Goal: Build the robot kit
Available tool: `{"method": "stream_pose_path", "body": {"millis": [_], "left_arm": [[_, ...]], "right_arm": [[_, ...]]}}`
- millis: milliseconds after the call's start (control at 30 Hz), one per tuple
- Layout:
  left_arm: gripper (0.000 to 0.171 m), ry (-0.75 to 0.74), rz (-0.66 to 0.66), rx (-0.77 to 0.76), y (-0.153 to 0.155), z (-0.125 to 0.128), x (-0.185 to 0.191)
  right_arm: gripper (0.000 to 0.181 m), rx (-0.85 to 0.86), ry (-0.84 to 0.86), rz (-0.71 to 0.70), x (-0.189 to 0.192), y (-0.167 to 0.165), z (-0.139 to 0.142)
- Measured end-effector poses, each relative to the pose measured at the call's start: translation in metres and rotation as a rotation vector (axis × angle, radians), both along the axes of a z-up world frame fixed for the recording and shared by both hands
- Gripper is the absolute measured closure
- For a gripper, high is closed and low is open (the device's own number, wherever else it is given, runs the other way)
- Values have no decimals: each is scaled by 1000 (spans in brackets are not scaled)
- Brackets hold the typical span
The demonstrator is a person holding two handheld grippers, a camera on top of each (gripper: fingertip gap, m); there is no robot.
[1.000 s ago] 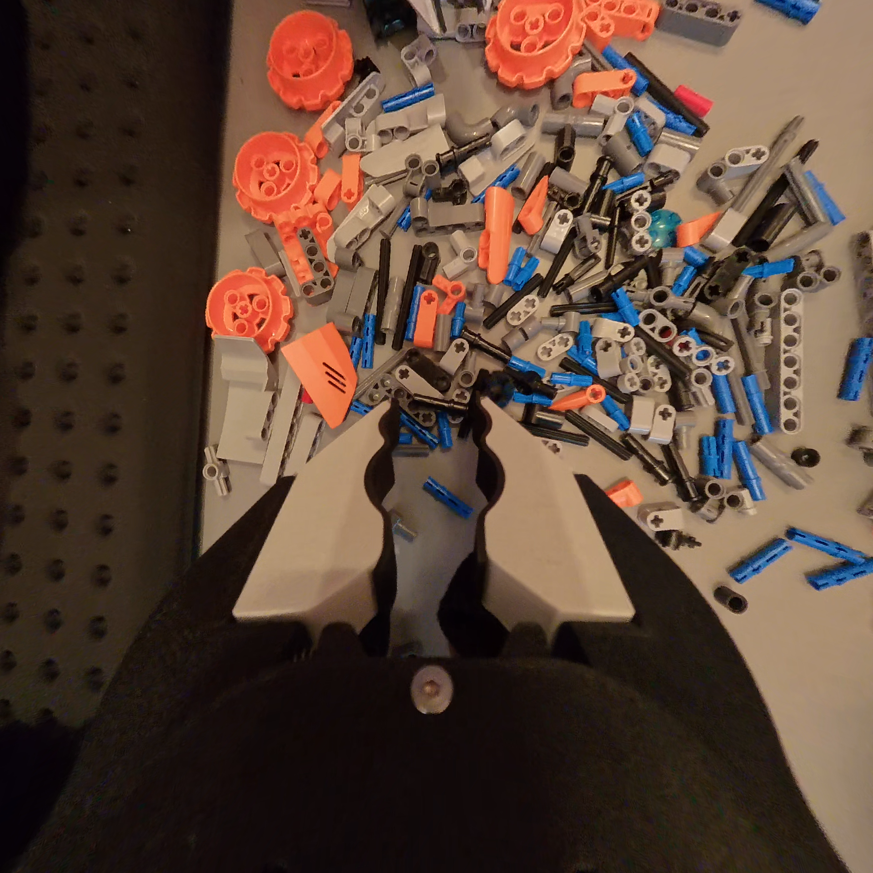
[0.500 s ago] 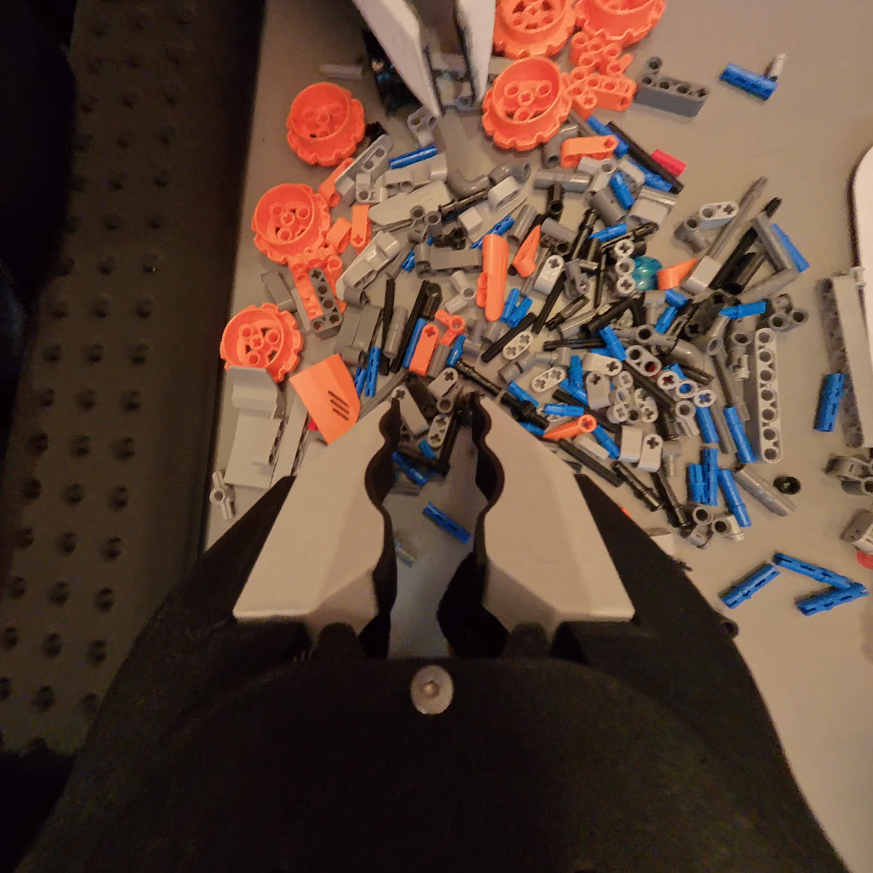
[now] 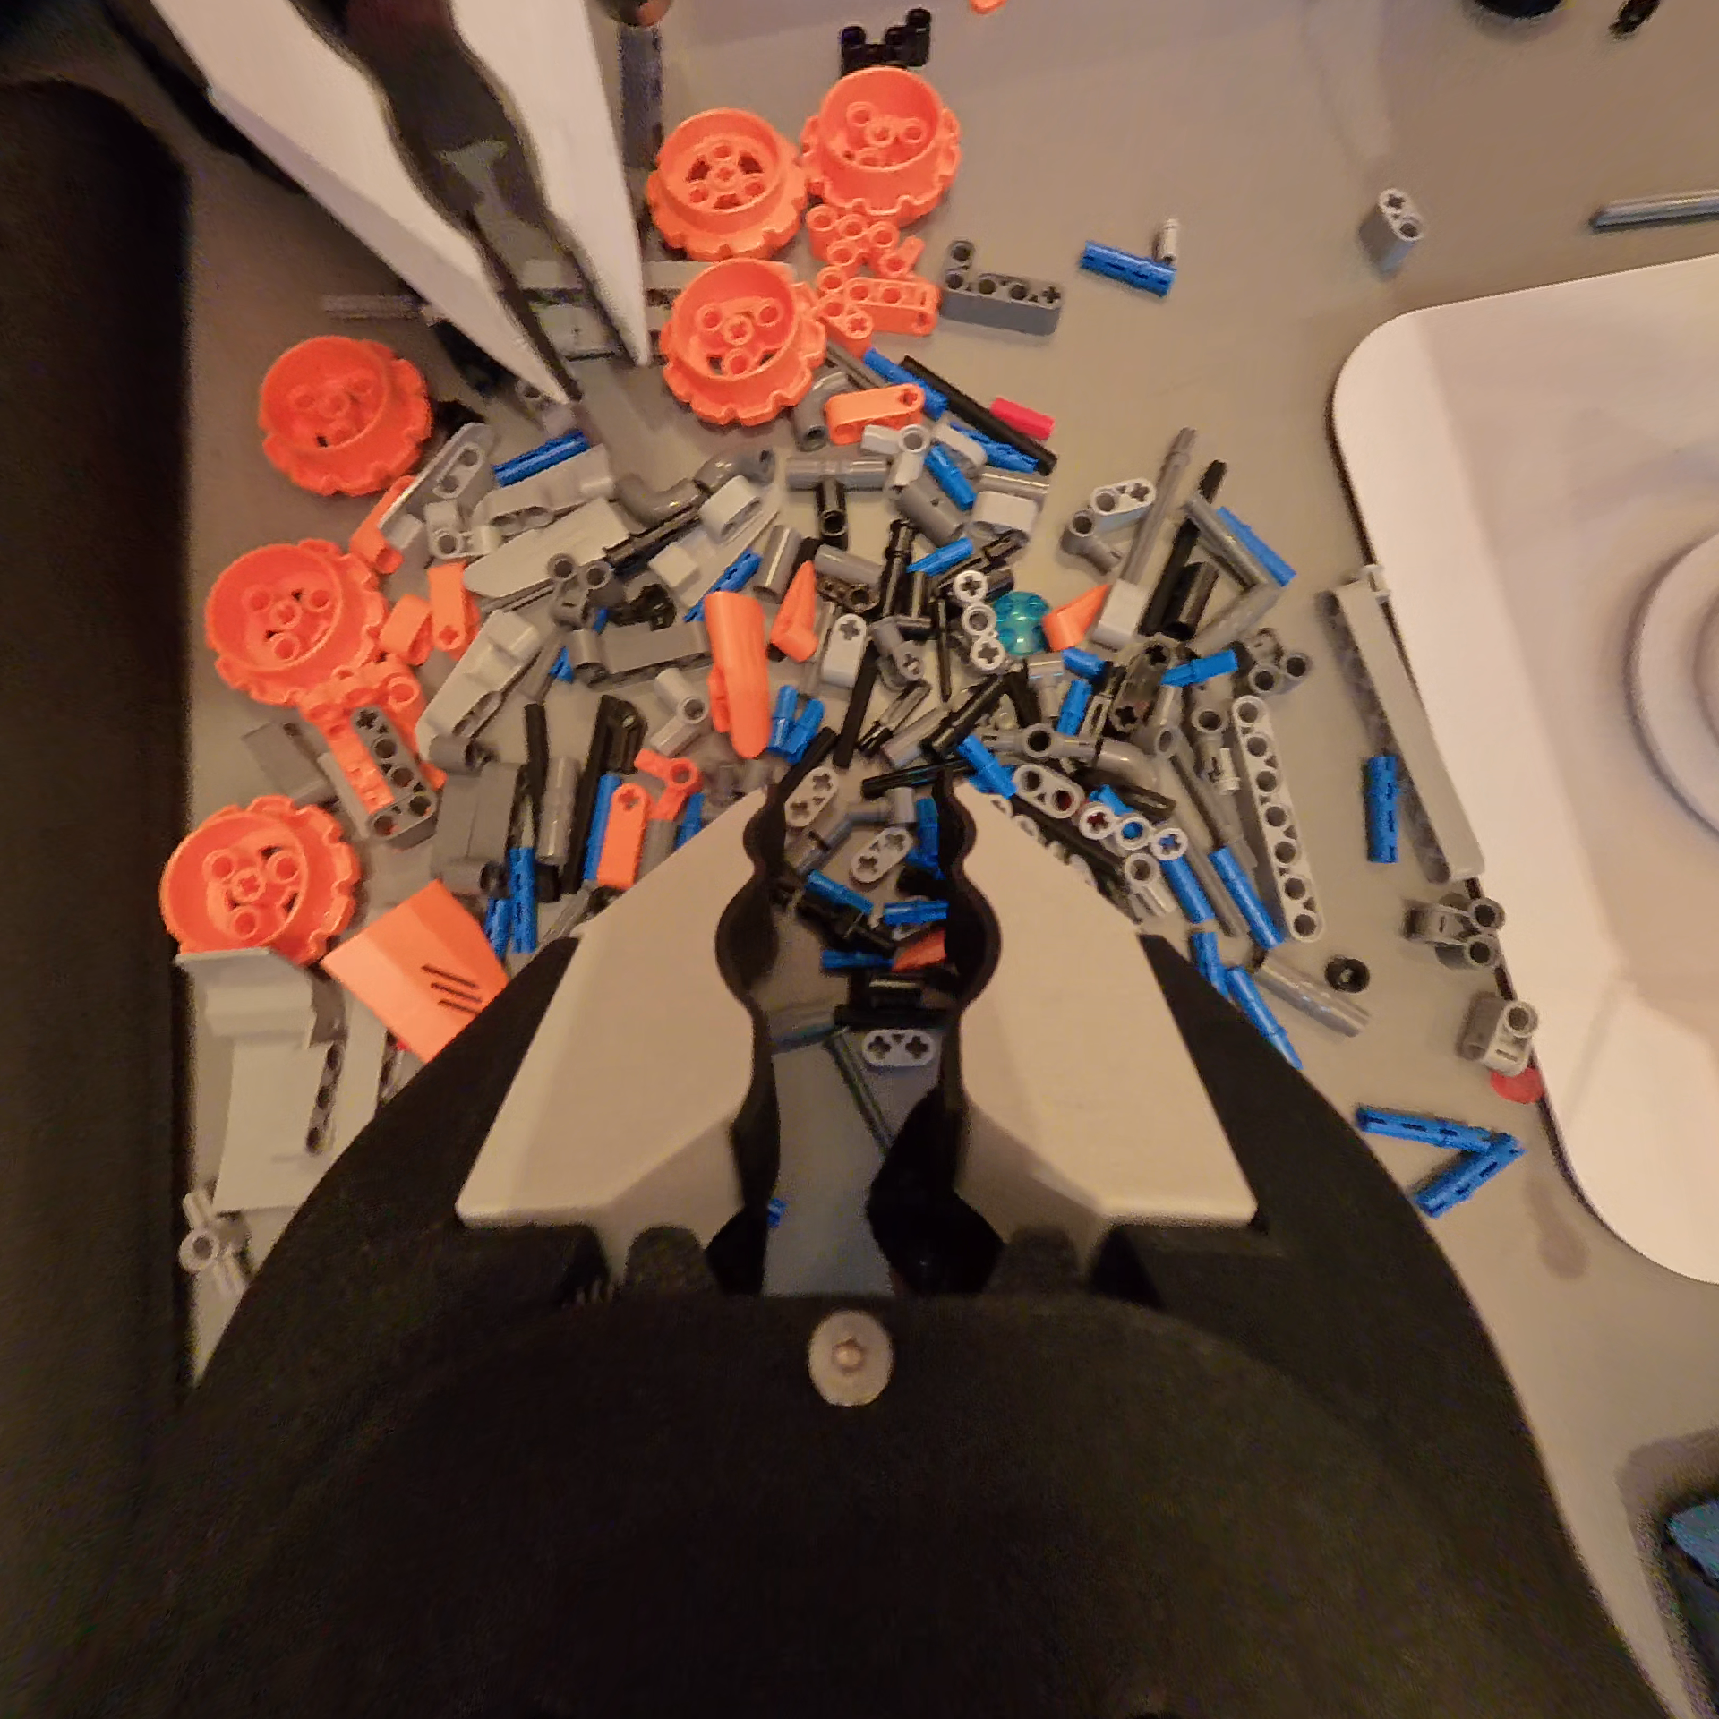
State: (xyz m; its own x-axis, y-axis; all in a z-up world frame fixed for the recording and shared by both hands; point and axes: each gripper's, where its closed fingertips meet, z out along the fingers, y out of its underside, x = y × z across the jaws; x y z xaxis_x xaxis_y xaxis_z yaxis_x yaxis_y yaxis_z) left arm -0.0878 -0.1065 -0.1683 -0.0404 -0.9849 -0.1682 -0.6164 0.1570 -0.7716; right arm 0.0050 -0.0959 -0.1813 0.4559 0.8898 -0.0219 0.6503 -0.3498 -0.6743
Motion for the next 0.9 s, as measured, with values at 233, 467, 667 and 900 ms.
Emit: {"method": "stream_pose_path", "body": {"millis": [233, 467, 667, 900], "left_arm": [[161, 2, 6, 6, 1, 0, -1], [161, 8, 8, 7, 2, -1, -1], [161, 7, 10, 8, 2, -1, -2], [161, -1, 14, 11, 3, 0, -2]], "right_arm": [[150, -5, -12, -33, -5, 10, -6], [160, -67, 30, 79, -14, -12, -5], [157, -35, 44, 44, -2, -8, 5], [161, 93, 92, -83, 30, 12, 38]]}}
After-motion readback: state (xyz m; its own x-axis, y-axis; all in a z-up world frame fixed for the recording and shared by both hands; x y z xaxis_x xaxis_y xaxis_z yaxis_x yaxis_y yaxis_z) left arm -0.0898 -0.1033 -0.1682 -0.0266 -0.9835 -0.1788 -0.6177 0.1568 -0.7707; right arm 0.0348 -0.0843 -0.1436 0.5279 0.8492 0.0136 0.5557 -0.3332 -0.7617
